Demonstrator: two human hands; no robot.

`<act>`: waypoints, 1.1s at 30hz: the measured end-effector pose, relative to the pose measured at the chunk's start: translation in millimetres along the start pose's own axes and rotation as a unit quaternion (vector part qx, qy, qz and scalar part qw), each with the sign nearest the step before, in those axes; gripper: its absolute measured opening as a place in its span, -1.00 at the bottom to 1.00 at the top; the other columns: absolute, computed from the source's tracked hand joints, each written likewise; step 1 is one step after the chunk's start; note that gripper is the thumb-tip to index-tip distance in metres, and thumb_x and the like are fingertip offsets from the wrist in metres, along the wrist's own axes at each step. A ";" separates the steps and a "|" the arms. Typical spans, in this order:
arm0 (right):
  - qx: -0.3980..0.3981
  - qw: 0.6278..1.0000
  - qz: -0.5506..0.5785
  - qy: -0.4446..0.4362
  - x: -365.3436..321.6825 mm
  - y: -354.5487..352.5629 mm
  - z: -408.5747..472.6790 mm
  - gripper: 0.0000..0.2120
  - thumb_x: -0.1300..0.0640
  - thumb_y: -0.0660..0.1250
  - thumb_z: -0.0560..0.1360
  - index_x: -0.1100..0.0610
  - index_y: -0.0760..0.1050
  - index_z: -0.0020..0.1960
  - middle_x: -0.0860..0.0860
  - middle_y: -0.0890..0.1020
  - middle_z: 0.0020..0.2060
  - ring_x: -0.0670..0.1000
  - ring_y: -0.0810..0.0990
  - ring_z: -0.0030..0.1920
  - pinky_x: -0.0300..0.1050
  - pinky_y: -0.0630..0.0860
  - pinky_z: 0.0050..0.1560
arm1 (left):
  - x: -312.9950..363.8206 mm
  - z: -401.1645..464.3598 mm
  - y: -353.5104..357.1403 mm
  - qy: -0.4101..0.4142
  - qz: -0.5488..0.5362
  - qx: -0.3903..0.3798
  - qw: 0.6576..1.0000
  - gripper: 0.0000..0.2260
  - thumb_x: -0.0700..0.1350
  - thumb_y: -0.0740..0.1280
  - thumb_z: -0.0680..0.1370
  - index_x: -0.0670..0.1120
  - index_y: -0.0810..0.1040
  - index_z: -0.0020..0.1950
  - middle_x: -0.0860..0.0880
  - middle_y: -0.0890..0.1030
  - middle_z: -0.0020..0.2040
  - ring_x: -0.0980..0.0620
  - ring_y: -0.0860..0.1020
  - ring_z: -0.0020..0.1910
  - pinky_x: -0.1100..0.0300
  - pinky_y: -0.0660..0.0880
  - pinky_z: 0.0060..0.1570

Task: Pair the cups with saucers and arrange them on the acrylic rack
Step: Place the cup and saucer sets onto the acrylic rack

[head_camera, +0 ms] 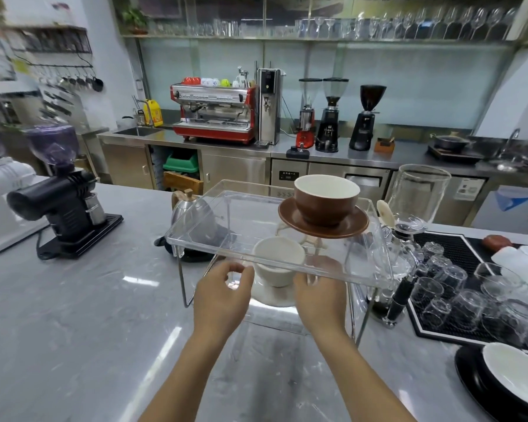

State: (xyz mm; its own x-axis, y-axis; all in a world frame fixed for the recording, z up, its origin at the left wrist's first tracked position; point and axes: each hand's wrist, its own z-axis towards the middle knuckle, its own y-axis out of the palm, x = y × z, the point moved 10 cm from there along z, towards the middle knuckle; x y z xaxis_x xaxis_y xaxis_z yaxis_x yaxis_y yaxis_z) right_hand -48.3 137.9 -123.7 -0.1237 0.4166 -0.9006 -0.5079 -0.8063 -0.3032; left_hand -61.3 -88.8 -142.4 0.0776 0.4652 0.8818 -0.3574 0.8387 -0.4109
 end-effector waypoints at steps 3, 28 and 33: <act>-0.025 0.995 -0.056 -0.077 -14.5 1.6 -19.1 -0.77 0.12 0.33 0.52 0.01 0.55 0.18 -0.04 0.58 0.19 0.06 0.52 0.24 0.10 0.50 0.27 | 12.2 -26.4 -4.8 0.085 0.069 0.014 0.994 -0.80 0.07 0.39 0.55 0.03 0.66 0.11 0.12 0.67 0.11 0.10 0.55 0.18 0.13 0.48 0.19; -0.246 0.926 -0.186 -0.218 32.0 -32.7 -168.7 -0.39 -0.14 0.17 0.60 -0.07 0.09 0.59 -0.18 0.06 0.59 -0.13 -0.04 0.59 -0.12 -0.11 0.55 | -19.6 -192.3 12.4 0.190 0.209 -0.081 0.956 -0.46 0.19 0.16 0.60 0.04 0.31 0.56 0.00 0.25 0.60 0.01 0.10 0.61 -0.12 0.27 0.49; -0.248 0.926 -0.212 -0.190 61.4 -61.9 -175.9 -0.41 -0.15 0.15 0.59 -0.05 0.16 0.57 -0.15 0.11 0.58 -0.11 0.01 0.58 -0.15 -0.13 0.55 | -20.6 -216.2 41.2 0.227 0.205 -0.104 0.947 -0.46 0.18 0.21 0.59 -0.01 0.40 0.53 -0.02 0.32 0.58 -0.04 0.18 0.59 -0.09 0.28 0.44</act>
State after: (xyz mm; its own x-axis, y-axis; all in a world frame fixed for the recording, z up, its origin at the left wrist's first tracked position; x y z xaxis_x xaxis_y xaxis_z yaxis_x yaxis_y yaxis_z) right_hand 125.5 139.5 -215.0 -0.3416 0.7819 -0.5214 -0.1371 -0.5903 -0.7954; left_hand 123.6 -2.6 -227.5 0.3800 0.7979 0.4678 -0.2574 0.5770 -0.7751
